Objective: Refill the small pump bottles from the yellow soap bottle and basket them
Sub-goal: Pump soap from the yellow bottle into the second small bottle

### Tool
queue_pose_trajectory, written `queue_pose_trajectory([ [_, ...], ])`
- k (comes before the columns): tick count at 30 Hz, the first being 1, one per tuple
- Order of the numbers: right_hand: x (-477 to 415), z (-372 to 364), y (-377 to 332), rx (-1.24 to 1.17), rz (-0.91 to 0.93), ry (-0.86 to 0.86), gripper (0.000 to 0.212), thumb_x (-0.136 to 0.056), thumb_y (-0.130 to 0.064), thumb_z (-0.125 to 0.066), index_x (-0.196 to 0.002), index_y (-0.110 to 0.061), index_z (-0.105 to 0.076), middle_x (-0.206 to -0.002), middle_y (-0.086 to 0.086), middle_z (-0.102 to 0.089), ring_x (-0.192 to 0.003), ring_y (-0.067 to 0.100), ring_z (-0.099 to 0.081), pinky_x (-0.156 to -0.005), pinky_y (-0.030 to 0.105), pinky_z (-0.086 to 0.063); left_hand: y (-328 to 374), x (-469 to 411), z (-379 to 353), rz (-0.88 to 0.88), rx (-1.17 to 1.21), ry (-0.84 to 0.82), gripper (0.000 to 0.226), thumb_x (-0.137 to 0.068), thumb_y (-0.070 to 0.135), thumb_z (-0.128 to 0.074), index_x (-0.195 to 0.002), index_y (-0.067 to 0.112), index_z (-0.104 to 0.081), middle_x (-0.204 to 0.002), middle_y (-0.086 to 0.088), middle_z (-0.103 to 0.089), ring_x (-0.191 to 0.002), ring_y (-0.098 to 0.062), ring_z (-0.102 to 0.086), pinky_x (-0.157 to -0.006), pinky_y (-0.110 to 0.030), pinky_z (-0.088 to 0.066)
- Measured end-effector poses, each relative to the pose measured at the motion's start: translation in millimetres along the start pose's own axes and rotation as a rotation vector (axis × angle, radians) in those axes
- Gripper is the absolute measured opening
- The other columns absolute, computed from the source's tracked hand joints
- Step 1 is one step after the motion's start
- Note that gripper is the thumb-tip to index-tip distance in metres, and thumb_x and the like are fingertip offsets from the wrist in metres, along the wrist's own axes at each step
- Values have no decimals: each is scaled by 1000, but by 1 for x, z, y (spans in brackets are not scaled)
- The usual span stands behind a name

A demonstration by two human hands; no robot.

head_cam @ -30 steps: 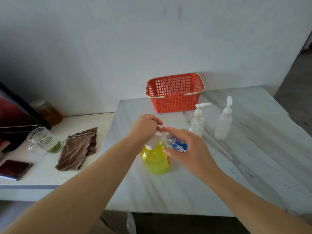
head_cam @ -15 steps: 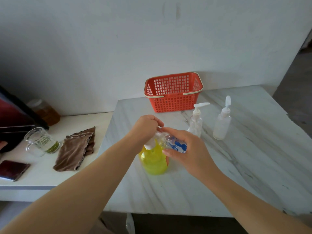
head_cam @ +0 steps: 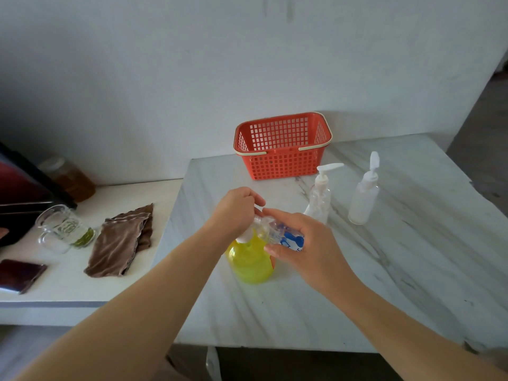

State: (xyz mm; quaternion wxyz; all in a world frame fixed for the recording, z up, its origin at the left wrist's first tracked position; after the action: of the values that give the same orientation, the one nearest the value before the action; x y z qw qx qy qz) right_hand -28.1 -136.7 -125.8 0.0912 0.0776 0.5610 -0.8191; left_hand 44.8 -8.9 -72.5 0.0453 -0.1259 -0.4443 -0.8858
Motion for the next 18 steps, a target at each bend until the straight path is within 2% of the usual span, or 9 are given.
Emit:
queue_pose_trajectory([
  [5,-1,1,-1,25,8,-2,54,-79,-24,-74,-122,-50,-54,-104,-12,-67,-101,3,-62,-92,24,-49,2,0,2,16,60,-1,29,-94,5,-35,-88,12,-62,-75,-4,-63,-62,-13,-51,-57,-23,-39],
  [8,-3,2,-2,23,15,-18,53,-80,-25,-73,-128,-42,-56,-109,-11,-67,-104,5,-62,-93,27,-50,5,2,5,11,110,-5,27,-93,7,-38,-83,17,-61,-75,-2,-65,-70,-17,-54,-65,-27,-43],
  [12,-4,2,-1,2,17,-24,54,-78,-34,-68,-129,-41,-55,-110,-9,-67,-105,7,-62,-92,31,-51,7,2,6,-28,100,-13,26,-92,8,-39,-84,17,-62,-77,-2,-66,-76,-20,-56,-74,-31,-46],
  [15,-3,0,-1,1,12,-14,54,-76,-35,-68,-128,-41,-56,-109,-11,-67,-104,6,-62,-92,31,-50,3,1,5,-28,50,-14,26,-93,11,-42,-81,18,-64,-77,1,-64,-73,-17,-56,-70,-27,-45],
  [18,-3,-1,1,-3,-7,-18,54,-74,-35,-69,-127,-42,-57,-108,-11,-68,-102,5,-62,-93,32,-50,2,-1,2,-29,24,-4,29,-94,7,-37,-85,14,-64,-75,0,-63,-64,-12,-52,-58,-20,-42],
])
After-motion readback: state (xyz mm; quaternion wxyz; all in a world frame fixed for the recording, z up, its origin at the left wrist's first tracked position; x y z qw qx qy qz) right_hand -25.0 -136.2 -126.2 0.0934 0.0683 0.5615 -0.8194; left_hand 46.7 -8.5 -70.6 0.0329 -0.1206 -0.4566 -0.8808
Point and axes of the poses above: each hand's wrist, its own x-axis away from the middle knuckle, its own z-axis out of the back of the hand, y = z × x, the point moved 2 cm from there along -x, towards the middle knuckle
